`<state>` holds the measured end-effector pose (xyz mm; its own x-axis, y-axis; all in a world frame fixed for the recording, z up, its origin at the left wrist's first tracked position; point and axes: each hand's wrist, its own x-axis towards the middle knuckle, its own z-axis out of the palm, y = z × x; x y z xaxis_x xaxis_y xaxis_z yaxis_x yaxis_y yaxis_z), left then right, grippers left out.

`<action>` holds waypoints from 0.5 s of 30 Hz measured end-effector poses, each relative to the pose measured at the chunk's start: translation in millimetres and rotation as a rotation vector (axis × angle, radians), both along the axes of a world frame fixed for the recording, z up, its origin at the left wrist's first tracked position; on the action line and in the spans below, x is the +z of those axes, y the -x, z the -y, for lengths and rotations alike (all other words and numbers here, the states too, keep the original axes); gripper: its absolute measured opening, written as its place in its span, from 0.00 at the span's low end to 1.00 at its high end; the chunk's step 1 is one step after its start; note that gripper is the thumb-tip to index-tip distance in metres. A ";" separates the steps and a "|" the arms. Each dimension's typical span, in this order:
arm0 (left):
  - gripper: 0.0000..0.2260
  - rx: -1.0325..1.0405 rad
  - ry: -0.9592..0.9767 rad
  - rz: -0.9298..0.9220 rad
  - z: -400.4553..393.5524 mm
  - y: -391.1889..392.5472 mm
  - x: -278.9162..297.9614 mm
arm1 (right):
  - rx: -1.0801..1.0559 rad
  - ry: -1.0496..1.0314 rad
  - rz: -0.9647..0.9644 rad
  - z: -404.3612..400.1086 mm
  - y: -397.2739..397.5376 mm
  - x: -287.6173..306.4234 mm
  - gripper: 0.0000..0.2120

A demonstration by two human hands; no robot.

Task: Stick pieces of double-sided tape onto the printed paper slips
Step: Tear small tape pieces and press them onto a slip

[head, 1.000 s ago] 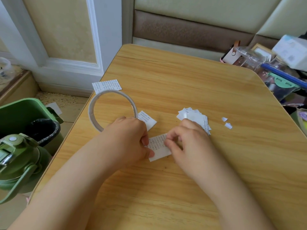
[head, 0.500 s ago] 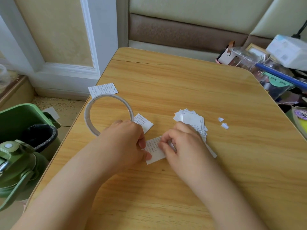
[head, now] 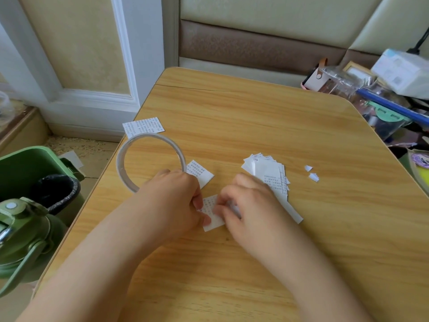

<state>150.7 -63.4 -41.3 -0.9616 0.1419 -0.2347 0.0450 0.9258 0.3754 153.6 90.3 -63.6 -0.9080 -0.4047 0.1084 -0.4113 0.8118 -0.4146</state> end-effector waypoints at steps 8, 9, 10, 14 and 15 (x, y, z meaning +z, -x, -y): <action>0.07 0.029 0.002 -0.058 3.2 1.1 -2.3 | -0.207 0.049 -0.043 -28.7 3.4 8.6 0.03; 0.06 0.035 0.002 -0.081 4.9 1.5 -3.3 | -0.230 0.086 -0.067 -34.2 3.2 11.5 0.07; 0.05 0.038 0.000 -0.106 6.2 2.0 -4.2 | -0.250 0.118 -0.091 -39.8 3.6 14.3 0.11; 0.07 0.059 -0.023 -0.220 4.0 2.7 -6.0 | -0.300 0.191 -0.158 -53.5 5.1 18.5 0.16; 0.08 0.072 -0.033 -0.258 2.7 2.6 -4.4 | -0.303 0.205 -0.163 -54.1 5.3 17.8 0.16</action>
<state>148.1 -66.1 -45.7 -0.9969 0.0750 0.0234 0.0782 0.9174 0.3903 148.3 144.4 -45.8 -0.9471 -0.0756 0.3120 -0.2395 0.8137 -0.5297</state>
